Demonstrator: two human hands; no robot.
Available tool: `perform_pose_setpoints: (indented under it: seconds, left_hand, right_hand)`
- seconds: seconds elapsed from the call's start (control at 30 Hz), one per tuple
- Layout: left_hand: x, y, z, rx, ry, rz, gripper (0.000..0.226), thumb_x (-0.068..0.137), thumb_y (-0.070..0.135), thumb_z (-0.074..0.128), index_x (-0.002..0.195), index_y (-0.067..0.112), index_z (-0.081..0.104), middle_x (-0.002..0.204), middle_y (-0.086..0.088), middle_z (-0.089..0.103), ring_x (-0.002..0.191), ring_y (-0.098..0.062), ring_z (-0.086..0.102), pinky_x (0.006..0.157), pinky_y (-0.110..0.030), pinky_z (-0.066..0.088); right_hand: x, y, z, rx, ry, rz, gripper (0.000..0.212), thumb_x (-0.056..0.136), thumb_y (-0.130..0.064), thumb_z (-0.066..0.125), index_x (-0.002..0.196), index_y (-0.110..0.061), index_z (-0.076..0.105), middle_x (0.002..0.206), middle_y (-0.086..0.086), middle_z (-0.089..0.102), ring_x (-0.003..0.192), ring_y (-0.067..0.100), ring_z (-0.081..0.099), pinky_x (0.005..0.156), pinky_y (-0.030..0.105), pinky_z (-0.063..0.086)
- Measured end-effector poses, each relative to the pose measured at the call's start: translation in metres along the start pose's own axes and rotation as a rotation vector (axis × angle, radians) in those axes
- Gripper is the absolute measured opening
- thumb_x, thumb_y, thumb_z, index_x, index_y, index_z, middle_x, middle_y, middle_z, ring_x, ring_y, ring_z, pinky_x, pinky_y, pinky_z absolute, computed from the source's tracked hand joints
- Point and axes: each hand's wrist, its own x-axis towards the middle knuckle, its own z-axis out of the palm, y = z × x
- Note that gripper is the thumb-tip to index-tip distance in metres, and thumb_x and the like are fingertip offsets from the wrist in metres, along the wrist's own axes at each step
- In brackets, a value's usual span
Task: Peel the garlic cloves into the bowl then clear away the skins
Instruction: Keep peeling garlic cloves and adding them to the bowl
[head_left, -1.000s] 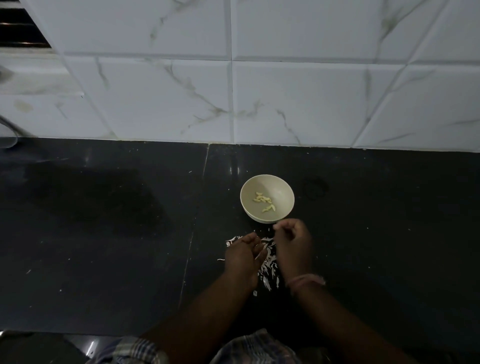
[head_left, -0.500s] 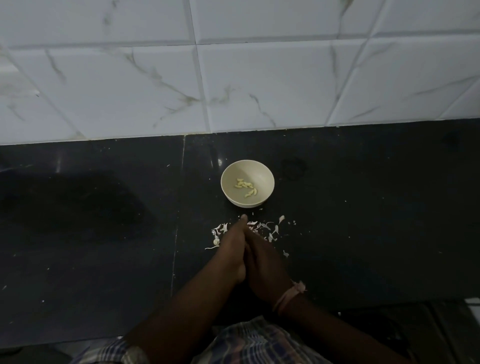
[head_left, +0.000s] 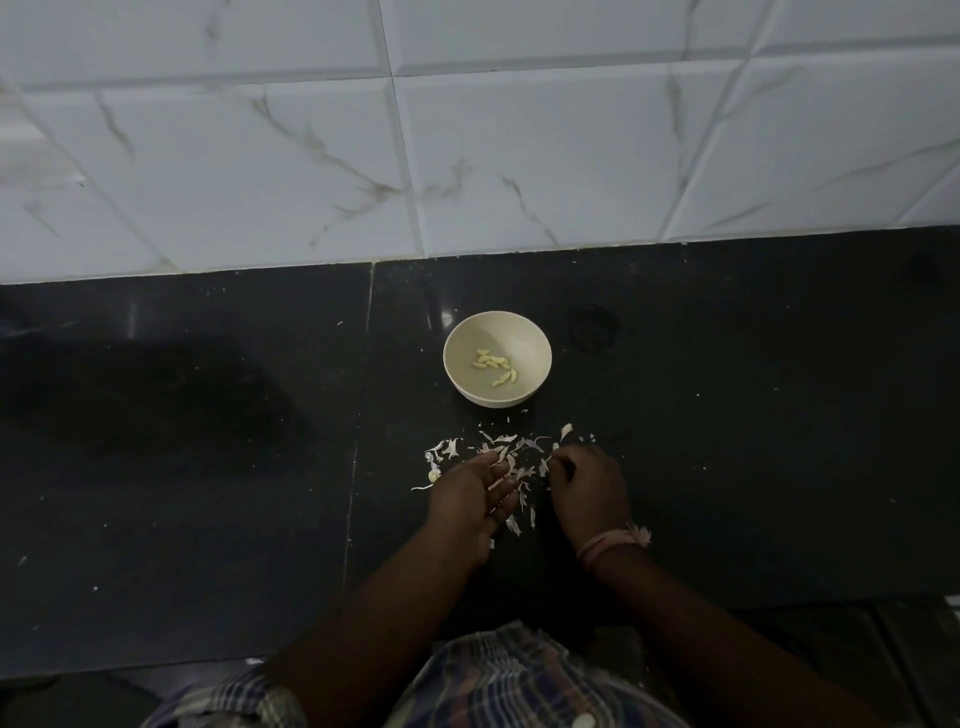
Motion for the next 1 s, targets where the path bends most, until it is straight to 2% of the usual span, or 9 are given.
perform_pose_setpoints:
  seconds: [0.23, 0.37, 0.43, 0.53, 0.6, 0.73, 0.8, 0.9, 1.0]
  left_hand:
    - [0.004, -0.005, 0.008, 0.001, 0.052, -0.004, 0.019, 0.104, 0.013, 0.05, 0.109, 0.011, 0.068, 0.097, -0.005, 0.069, 0.082, -0.017, 0.067, 0.068, -0.028, 0.054]
    - [0.006, -0.012, 0.013, 0.011, 0.07, -0.002, 0.018, 0.103, 0.013, 0.051, 0.105, 0.012, 0.068, 0.092, -0.004, 0.069, 0.078, -0.015, 0.064, 0.067, -0.027, 0.054]
    - [0.006, -0.017, 0.016, 0.022, 0.066, 0.01, 0.017, 0.102, 0.014, 0.052, 0.103, 0.011, 0.069, 0.09, -0.003, 0.069, 0.077, -0.015, 0.063, 0.069, -0.026, 0.055]
    - [0.008, -0.025, 0.019, 0.08, 0.06, 0.086, 0.018, 0.099, 0.007, 0.053, 0.107, 0.008, 0.07, 0.087, -0.007, 0.068, 0.07, -0.015, 0.061, 0.065, -0.025, 0.052]
    - [0.007, -0.032, 0.021, 0.129, 0.062, 0.127, 0.019, 0.097, 0.002, 0.056, 0.108, 0.005, 0.071, 0.087, -0.014, 0.068, 0.068, -0.017, 0.059, 0.063, -0.027, 0.05]
    - [0.002, -0.048, 0.022, 0.104, -0.006, 0.137, 0.018, 0.096, 0.002, 0.059, 0.105, 0.001, 0.075, 0.098, -0.023, 0.076, 0.082, -0.03, 0.071, 0.081, -0.043, 0.058]
    - [-0.001, -0.05, 0.019, 0.126, -0.031, 0.125, 0.019, 0.096, 0.005, 0.059, 0.102, 0.003, 0.077, 0.098, -0.023, 0.076, 0.081, -0.031, 0.07, 0.076, -0.041, 0.057]
    - [0.003, -0.041, 0.009, 0.104, -0.077, 0.1, 0.023, 0.1, 0.005, 0.052, 0.109, 0.0, 0.073, 0.101, -0.022, 0.075, 0.085, -0.031, 0.067, 0.073, -0.037, 0.055]
    - [0.008, -0.025, -0.003, 0.121, -0.132, 0.11, 0.016, 0.103, 0.007, 0.051, 0.108, 0.006, 0.067, 0.087, -0.01, 0.074, 0.073, -0.017, 0.069, 0.064, -0.028, 0.055]
  right_hand:
    - [0.012, 0.004, 0.01, -0.067, -0.117, -0.059, 0.022, 0.099, -0.014, 0.054, 0.09, -0.009, 0.074, 0.095, 0.011, 0.067, 0.093, 0.026, 0.061, 0.086, 0.039, 0.049]
    - [0.015, 0.006, 0.002, -0.087, -0.178, -0.114, 0.018, 0.096, -0.014, 0.054, 0.086, -0.007, 0.067, 0.093, 0.014, 0.064, 0.09, 0.029, 0.058, 0.082, 0.039, 0.045]
    - [0.013, 0.003, -0.004, -0.077, -0.176, -0.121, 0.012, 0.092, -0.012, 0.058, 0.08, -0.012, 0.058, 0.088, 0.012, 0.06, 0.086, 0.028, 0.055, 0.076, 0.037, 0.041]
    - [0.004, -0.003, -0.011, 0.079, -0.124, -0.069, 0.021, 0.085, -0.01, 0.063, 0.073, -0.017, 0.048, 0.074, 0.003, 0.053, 0.071, 0.021, 0.05, 0.064, 0.035, 0.036]
    - [-0.004, -0.004, -0.012, 0.2, -0.137, -0.014, 0.014, 0.086, -0.009, 0.065, 0.078, -0.014, 0.054, 0.071, 0.003, 0.056, 0.066, 0.02, 0.054, 0.061, 0.039, 0.043]
    - [-0.016, -0.008, -0.018, 0.343, -0.179, -0.046, 0.002, 0.091, -0.012, 0.064, 0.09, -0.013, 0.063, 0.073, -0.003, 0.063, 0.068, 0.016, 0.06, 0.062, 0.03, 0.043]
    - [-0.019, -0.012, -0.017, 0.367, -0.208, -0.063, 0.003, 0.092, -0.012, 0.064, 0.094, -0.014, 0.064, 0.075, -0.007, 0.063, 0.07, 0.01, 0.06, 0.063, 0.023, 0.044]
    - [-0.02, -0.018, -0.014, 0.466, -0.264, -0.029, 0.017, 0.097, -0.012, 0.06, 0.109, -0.023, 0.057, 0.082, -0.008, 0.069, 0.076, 0.004, 0.066, 0.07, 0.026, 0.054]
    - [-0.02, -0.029, -0.011, 0.559, -0.265, 0.034, 0.016, 0.098, -0.007, 0.058, 0.109, -0.019, 0.056, 0.089, -0.006, 0.072, 0.08, 0.002, 0.069, 0.071, 0.023, 0.056]
